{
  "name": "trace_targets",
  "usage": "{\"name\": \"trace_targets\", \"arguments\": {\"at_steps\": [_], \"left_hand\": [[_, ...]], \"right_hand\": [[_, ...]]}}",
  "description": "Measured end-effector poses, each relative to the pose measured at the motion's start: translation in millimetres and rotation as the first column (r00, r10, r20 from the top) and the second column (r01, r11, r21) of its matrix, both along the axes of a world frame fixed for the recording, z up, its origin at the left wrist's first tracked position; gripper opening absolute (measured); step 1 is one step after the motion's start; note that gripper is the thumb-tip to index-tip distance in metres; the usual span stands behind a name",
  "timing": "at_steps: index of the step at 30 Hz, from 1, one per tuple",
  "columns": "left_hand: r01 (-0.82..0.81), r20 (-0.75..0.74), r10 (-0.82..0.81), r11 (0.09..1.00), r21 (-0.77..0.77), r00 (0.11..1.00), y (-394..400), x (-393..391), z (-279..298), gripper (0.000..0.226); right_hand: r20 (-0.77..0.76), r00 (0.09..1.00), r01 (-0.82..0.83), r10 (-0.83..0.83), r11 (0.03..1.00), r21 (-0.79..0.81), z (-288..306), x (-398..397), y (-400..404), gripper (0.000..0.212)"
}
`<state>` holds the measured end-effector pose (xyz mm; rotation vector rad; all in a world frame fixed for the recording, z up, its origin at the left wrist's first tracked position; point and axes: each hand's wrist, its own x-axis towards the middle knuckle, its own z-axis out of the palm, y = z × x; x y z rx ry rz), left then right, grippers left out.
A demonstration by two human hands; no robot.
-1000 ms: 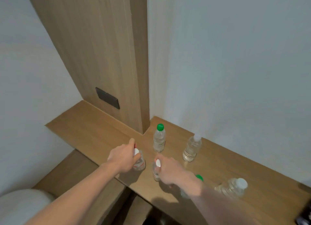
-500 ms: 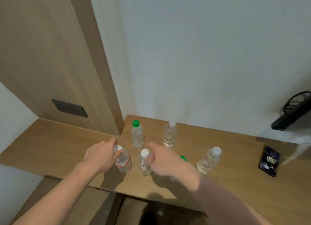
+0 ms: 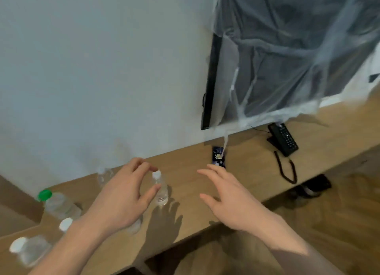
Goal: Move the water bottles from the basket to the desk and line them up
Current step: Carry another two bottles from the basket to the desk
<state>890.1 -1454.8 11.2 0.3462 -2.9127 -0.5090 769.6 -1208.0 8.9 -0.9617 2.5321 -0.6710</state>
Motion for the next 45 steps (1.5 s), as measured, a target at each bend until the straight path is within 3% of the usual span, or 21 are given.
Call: {"name": "trace_targets", "arguments": {"at_steps": [8, 17, 30, 45], "left_hand": [[0.348, 0.028, -0.347, 0.937, -0.038, 0.938, 175.6, -108.7, 7.5, 0.052], [0.637, 0.047, -0.635, 0.766, -0.089, 0.771, 343.5, -181.7, 18.1, 0.058], [0.872, 0.065, -0.869, 0.489, -0.035, 0.490, 494.6, -313.5, 20.5, 0.061], [0.960, 0.154, -0.948, 0.277, -0.033, 0.278, 594.8, -473.6, 21.8, 0.061]], "right_hand": [[-0.036, 0.931, 0.365, -0.363, 0.930, 0.054, 17.4, -23.3, 217.9, 0.062], [-0.077, 0.774, 0.633, -0.629, 0.771, 0.073, 20.0, -7.0, 377.2, 0.063], [-0.074, 0.526, 0.850, -0.847, 0.520, 0.085, 24.9, -35.6, 486.1, 0.065], [-0.096, 0.291, 0.953, -0.952, 0.280, 0.113, 16.1, -131.4, 549.9, 0.062]]}}
